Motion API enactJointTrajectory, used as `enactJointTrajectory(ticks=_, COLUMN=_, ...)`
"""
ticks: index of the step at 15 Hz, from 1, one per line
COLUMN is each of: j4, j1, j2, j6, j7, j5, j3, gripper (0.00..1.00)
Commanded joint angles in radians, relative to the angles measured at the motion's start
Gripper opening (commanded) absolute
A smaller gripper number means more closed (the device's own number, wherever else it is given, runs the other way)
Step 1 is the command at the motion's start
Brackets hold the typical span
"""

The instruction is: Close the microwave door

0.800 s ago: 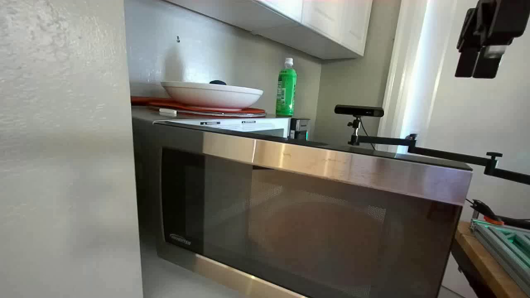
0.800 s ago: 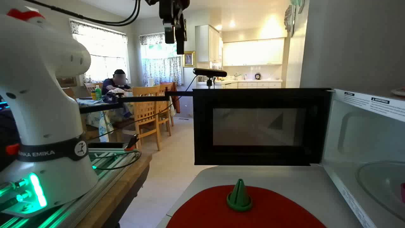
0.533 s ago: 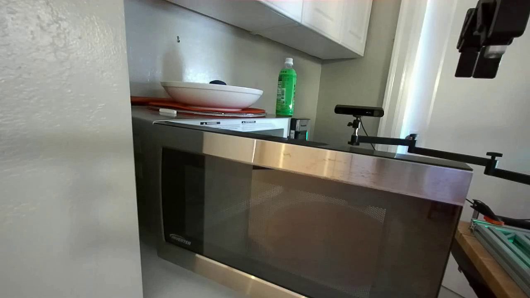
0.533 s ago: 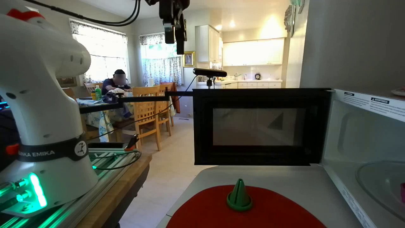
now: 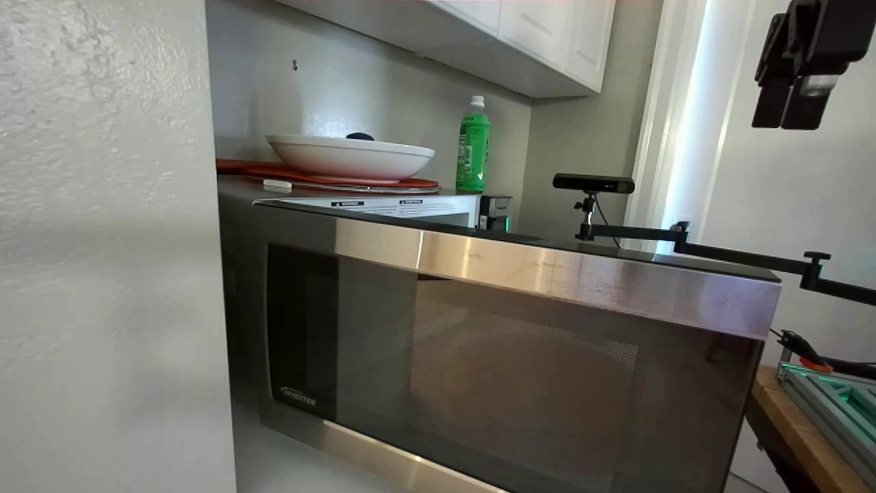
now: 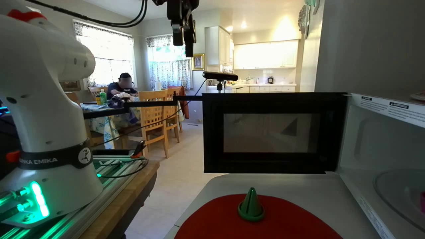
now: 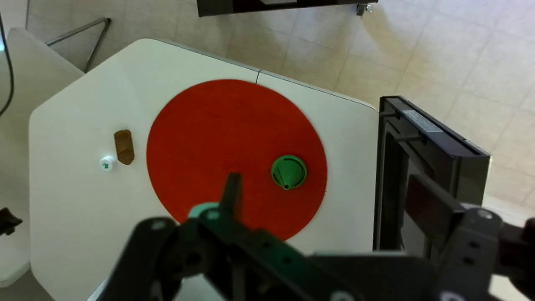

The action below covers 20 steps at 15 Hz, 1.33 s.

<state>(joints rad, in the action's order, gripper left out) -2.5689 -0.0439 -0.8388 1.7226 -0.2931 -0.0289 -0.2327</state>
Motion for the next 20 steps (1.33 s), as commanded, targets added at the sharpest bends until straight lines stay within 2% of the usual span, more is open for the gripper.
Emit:
enactJointTrajectory(ticks=1, j4=0.002, j1=-0.007, j2=0.002, j6=-0.002, j7=-0.004, j5=0.005, j3=0.006, gripper=1.0)
enactJointTrajectory(ticks=5, j4=0.006, j1=-0.01, j2=0.014, j6=-0.008, j7=0.007, j5=-0.002, j3=0.014, gripper=1.0)
enactJointTrajectory(ticks=11, j4=0.013, j1=-0.028, j2=0.08, j6=0.065, j7=-0.007, j5=-0.074, j3=0.017, gripper=1.0)
enactJointTrajectory(ticks=20, j4=-0.003, j1=-0.109, j2=0.181, j6=0.227, j7=-0.007, j5=-0.114, j3=-0.05, gripper=1.0)
